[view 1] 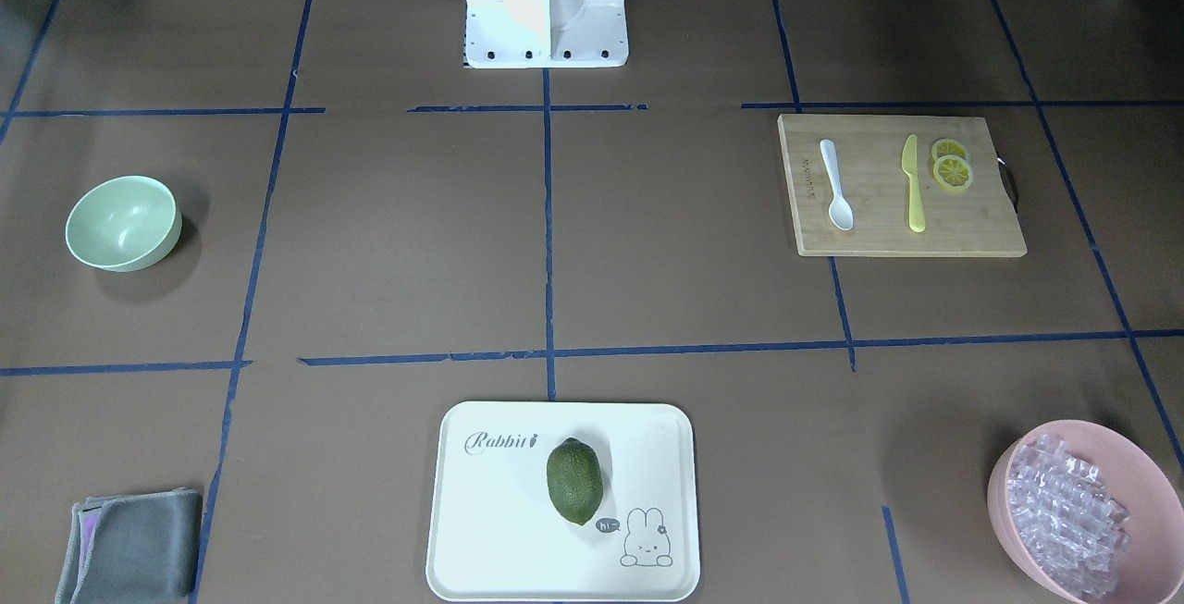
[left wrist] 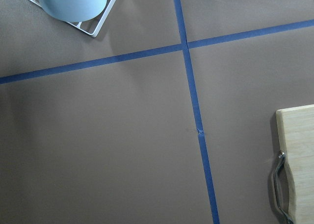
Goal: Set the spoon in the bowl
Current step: 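Move the right gripper down toward the pale green bowl's rim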
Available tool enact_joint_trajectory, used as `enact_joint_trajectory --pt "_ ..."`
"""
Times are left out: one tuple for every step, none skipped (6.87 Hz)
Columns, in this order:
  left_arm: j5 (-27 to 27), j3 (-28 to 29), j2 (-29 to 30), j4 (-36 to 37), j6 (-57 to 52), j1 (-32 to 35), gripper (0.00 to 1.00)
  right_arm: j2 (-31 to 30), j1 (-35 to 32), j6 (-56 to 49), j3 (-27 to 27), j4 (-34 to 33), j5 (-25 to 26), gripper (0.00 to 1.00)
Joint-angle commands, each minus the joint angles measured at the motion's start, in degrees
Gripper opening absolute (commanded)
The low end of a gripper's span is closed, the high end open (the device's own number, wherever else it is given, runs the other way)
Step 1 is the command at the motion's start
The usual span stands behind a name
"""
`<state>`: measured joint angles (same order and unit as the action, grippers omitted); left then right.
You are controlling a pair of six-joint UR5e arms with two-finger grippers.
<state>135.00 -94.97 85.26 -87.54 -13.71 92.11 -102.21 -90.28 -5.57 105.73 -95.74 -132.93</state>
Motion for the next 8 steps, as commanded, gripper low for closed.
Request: enact_joint_trajectory --pt "-0.09 0.22 0.26 -0.17 0.0 -0.09 1.0 -0.01 0.37 0.39 -0.09 0.99 -0.14 1.0" --pt "0.0 0.74 0.35 -0.09 0.0 -0.09 1.0 0.51 1.68 1.43 -0.26 2.21 0.04 1.0" --pt "0.0 0.92 0.35 -0.17 0.0 -0.09 1.0 1.13 3.78 7.36 -0.18 6.4 -0.22 1.0" --pt "0.09 0.92 0.52 -0.26 0.35 -0.26 1.0 1.13 7.8 15.42 -0.61 14.97 -0.75 1.0" --pt "0.0 0.92 0.44 -0.17 0.35 -0.26 1.0 1.14 13.41 24.64 -0.7 20.19 -0.75 1.0" --pt "0.09 0.66 0.44 -0.17 0.26 -0.26 1.0 1.22 18.08 32.04 -0.97 26.59 -0.41 1.0" --pt "0.09 0.75 0.44 -0.35 0.35 -0.26 1.0 1.66 23.43 38.12 -1.66 31.18 0.64 1.0" --pt "0.09 0.83 0.61 -0.52 0.35 -0.26 1.0 2.71 26.53 42.79 -3.41 35.32 1.52 1.0"
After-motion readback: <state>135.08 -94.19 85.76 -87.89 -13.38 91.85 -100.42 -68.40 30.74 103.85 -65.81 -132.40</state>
